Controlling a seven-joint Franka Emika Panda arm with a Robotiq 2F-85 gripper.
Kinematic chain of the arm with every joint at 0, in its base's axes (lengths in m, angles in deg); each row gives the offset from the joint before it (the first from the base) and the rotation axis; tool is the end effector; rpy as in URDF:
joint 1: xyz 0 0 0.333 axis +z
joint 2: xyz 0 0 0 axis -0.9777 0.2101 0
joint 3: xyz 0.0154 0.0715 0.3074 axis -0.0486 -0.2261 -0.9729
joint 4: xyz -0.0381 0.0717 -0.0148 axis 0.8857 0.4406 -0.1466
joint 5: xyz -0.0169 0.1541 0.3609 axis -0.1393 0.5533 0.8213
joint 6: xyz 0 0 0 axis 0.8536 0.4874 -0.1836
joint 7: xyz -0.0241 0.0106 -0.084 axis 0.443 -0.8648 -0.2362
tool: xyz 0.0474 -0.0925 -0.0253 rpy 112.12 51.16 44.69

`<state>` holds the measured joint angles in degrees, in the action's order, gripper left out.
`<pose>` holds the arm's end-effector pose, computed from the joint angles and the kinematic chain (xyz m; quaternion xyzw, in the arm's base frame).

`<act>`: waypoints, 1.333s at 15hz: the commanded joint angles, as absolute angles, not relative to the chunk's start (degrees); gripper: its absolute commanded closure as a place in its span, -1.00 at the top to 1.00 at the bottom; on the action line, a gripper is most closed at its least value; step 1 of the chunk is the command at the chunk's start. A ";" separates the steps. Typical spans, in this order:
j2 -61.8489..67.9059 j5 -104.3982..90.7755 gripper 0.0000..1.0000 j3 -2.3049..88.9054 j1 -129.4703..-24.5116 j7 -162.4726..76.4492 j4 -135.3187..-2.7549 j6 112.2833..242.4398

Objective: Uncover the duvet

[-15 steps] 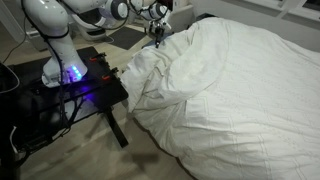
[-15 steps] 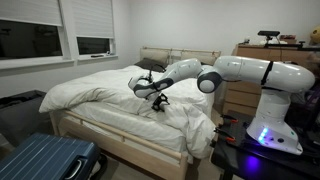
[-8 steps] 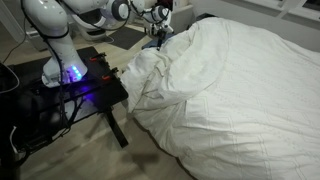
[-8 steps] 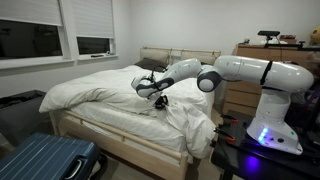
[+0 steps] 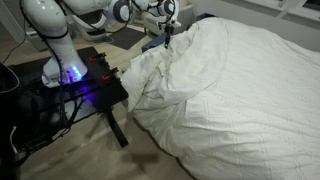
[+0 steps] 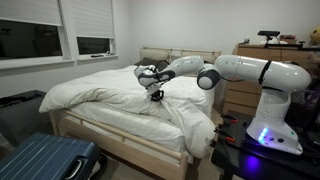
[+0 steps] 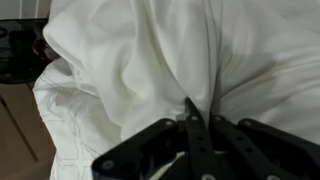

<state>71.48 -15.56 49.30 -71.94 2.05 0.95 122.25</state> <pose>0.7447 0.0028 0.1185 0.8763 -0.3755 -0.1271 0.2736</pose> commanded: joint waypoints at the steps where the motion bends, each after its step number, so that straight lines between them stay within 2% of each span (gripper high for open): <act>1: 67.70 -13.26 -0.98 48.20 -75.31 -1.34 2.70 126.78; 20: 49.12 -13.98 -0.98 51.40 -89.08 -13.38 3.53 147.80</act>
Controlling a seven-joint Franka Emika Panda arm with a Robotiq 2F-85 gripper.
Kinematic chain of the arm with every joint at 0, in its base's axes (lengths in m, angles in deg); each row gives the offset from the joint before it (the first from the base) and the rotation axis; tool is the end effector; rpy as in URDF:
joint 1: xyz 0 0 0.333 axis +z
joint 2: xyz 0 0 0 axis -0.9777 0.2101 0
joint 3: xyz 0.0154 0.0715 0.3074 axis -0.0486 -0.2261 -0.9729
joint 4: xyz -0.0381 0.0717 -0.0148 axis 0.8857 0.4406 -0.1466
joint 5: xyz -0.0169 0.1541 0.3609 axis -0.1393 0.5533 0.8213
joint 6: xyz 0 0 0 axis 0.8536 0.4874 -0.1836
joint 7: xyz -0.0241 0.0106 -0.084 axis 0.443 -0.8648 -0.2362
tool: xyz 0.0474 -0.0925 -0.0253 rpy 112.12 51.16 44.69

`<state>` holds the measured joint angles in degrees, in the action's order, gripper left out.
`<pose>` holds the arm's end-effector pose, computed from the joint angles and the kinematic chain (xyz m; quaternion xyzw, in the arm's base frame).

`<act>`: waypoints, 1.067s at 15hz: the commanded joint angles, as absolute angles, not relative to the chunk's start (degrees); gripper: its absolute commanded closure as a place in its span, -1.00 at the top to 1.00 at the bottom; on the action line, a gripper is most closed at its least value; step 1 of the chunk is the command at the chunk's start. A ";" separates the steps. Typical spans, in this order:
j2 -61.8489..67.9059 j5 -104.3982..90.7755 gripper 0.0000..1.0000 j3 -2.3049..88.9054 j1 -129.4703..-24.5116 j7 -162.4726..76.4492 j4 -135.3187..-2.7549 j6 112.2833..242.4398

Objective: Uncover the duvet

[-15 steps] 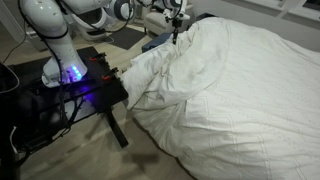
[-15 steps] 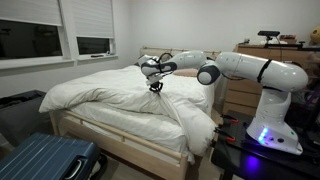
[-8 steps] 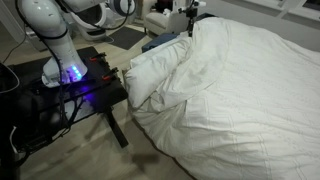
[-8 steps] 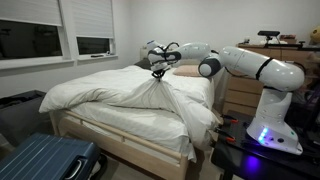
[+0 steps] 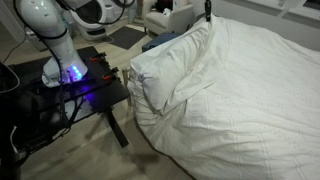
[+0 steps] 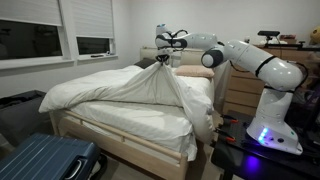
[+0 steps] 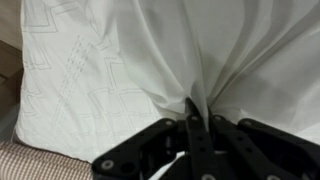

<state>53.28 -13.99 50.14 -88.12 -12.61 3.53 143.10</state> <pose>0.7850 -0.2061 0.4130 0.8938 -0.3955 0.1503 0.1486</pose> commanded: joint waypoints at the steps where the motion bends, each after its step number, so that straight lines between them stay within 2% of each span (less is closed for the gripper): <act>1: 48.34 -14.18 -0.98 51.63 -89.40 -13.39 3.52 148.75; 16: 44.61 -13.15 -0.98 52.43 -97.09 -3.15 3.28 162.00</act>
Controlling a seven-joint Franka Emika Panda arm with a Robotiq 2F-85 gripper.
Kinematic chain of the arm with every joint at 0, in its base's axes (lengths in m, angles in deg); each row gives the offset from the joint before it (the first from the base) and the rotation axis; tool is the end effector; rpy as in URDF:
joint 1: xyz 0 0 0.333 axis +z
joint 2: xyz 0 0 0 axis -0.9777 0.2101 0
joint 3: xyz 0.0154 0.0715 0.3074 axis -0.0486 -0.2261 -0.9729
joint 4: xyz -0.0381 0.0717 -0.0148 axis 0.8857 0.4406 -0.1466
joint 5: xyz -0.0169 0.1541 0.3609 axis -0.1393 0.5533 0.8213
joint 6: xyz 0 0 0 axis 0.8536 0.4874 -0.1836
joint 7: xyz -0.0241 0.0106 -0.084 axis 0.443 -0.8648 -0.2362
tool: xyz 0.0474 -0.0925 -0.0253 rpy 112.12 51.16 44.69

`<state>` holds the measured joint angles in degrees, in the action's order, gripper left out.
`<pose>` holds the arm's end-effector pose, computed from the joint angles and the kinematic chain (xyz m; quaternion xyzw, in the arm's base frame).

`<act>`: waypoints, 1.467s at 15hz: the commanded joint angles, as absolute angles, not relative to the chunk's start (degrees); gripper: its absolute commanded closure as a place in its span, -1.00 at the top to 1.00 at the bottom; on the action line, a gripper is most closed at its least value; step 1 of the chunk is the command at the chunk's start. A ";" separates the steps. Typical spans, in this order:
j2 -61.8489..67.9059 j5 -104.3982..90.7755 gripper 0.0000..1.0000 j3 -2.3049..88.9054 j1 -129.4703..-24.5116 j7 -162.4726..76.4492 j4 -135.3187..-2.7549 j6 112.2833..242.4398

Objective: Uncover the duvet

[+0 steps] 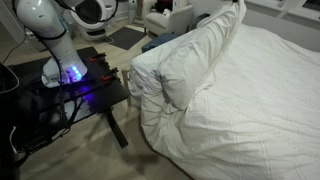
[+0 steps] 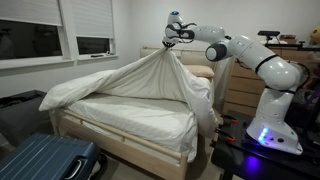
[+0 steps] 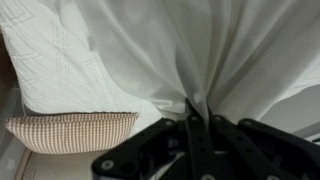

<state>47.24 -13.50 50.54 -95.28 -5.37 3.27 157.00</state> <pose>0.7568 -0.2962 0.5248 0.8132 -0.4782 0.3120 0.1131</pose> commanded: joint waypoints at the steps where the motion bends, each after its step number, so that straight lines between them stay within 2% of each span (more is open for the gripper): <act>1: 44.61 -12.98 -0.98 52.40 -97.65 -2.19 3.19 162.78; 2: 44.55 -12.79 -0.43 52.42 -98.13 -1.02 3.13 163.23; 3: 44.50 -12.59 -0.41 52.38 -98.58 0.25 3.12 163.74; 4: 44.41 -12.80 -0.31 52.69 -98.90 1.33 3.24 165.29; 7: 42.27 -13.29 0.18 53.91 -99.81 -0.26 3.54 170.43; 12: 37.77 -8.76 0.92 48.75 -99.35 -11.47 0.66 162.36; 14: 37.24 -7.14 1.00 47.14 -99.01 -15.64 0.31 157.64; 22: 38.49 -8.73 1.00 44.49 -97.95 -25.85 3.17 130.31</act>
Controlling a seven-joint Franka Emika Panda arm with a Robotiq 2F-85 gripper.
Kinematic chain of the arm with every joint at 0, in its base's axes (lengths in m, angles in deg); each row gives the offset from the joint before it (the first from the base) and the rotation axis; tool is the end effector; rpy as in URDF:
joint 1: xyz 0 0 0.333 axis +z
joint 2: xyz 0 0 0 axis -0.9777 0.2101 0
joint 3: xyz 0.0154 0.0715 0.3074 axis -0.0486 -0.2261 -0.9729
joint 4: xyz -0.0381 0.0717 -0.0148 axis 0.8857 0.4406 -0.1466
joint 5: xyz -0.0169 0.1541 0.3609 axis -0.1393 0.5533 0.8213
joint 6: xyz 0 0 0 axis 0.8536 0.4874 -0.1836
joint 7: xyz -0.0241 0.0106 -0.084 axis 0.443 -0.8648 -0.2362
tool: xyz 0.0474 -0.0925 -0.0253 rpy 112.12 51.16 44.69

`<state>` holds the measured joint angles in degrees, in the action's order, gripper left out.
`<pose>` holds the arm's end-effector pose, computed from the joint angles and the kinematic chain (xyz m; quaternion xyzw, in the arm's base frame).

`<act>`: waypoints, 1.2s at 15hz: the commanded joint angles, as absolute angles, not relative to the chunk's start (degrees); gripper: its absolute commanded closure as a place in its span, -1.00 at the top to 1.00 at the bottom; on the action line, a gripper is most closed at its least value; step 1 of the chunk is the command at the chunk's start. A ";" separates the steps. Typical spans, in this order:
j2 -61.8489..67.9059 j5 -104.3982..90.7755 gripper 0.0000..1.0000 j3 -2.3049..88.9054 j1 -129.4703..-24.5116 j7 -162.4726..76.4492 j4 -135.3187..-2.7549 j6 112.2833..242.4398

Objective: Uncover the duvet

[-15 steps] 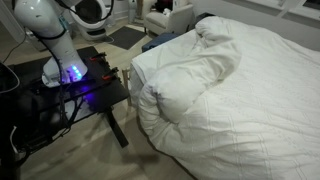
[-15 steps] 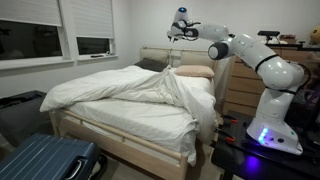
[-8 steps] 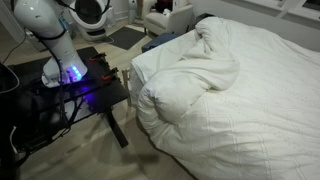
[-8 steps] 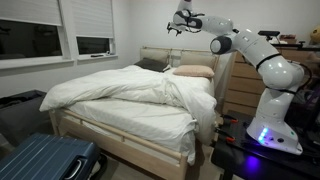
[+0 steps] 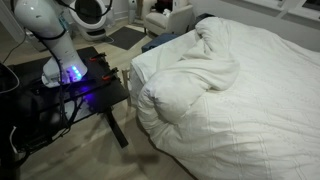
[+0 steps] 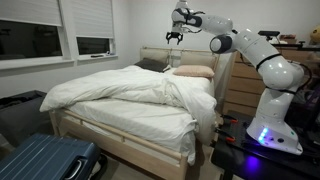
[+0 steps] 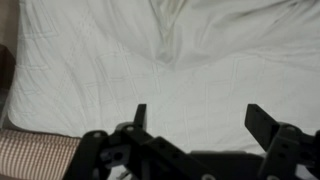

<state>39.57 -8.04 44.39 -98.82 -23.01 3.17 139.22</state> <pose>0.7063 -0.3027 0.5853 0.8919 -0.3985 0.2024 0.0694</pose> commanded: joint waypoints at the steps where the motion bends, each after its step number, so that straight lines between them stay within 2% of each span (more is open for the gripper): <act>1: 38.49 -9.39 1.00 44.93 -97.28 -26.51 3.24 126.55; 4: 38.78 -12.14 1.00 45.79 -95.00 -29.65 3.27 117.02; 11: 40.04 -15.81 1.00 45.88 -90.18 -35.24 3.06 103.54; 18: 41.73 -18.80 1.00 44.95 -89.14 -51.29 2.78 98.22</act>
